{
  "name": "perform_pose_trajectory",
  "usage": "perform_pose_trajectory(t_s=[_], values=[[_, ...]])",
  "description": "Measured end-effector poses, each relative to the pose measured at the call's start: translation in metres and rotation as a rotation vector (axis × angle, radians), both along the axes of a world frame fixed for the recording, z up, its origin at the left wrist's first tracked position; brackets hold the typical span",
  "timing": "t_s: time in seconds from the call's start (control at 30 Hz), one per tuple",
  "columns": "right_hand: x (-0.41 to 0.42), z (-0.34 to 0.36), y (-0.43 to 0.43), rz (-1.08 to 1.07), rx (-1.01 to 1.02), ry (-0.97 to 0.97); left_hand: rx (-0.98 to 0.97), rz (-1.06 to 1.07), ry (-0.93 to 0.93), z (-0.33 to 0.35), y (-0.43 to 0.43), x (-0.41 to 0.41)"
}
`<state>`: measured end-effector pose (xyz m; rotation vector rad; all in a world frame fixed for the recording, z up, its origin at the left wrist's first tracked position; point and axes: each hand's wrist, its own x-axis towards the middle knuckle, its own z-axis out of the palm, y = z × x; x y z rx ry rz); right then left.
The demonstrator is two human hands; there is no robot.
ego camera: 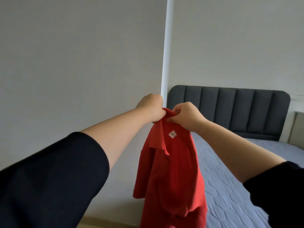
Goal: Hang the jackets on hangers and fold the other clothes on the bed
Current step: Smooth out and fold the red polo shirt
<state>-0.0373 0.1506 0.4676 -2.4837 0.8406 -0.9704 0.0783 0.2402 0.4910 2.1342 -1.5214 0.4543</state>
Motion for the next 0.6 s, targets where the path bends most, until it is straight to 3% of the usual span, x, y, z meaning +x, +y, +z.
perform_pose_trajectory(t_s=[0.13, 0.27, 0.37, 0.5, 0.6], values=[[-0.007, -0.027, -0.011, -0.11, -0.006, 0.21, -0.068, 0.021, -0.084, -0.003, -0.003, 0.01], [-0.019, -0.033, -0.022, -0.232, 0.003, 0.221, -0.09, 0.085, -0.185, -0.006, 0.004, 0.026], [-0.025, -0.025, -0.028, -0.297, -0.021, 0.204, -0.002, 0.212, -0.317, -0.005, 0.009, 0.037], [-0.026, -0.014, -0.029, -0.328, -0.015, 0.175, 0.216, 0.354, -0.359, -0.006, 0.013, 0.045], [-0.024, -0.01, -0.028, -0.354, -0.015, 0.134, 0.271, 0.401, -0.338, -0.009, 0.019, 0.045]])
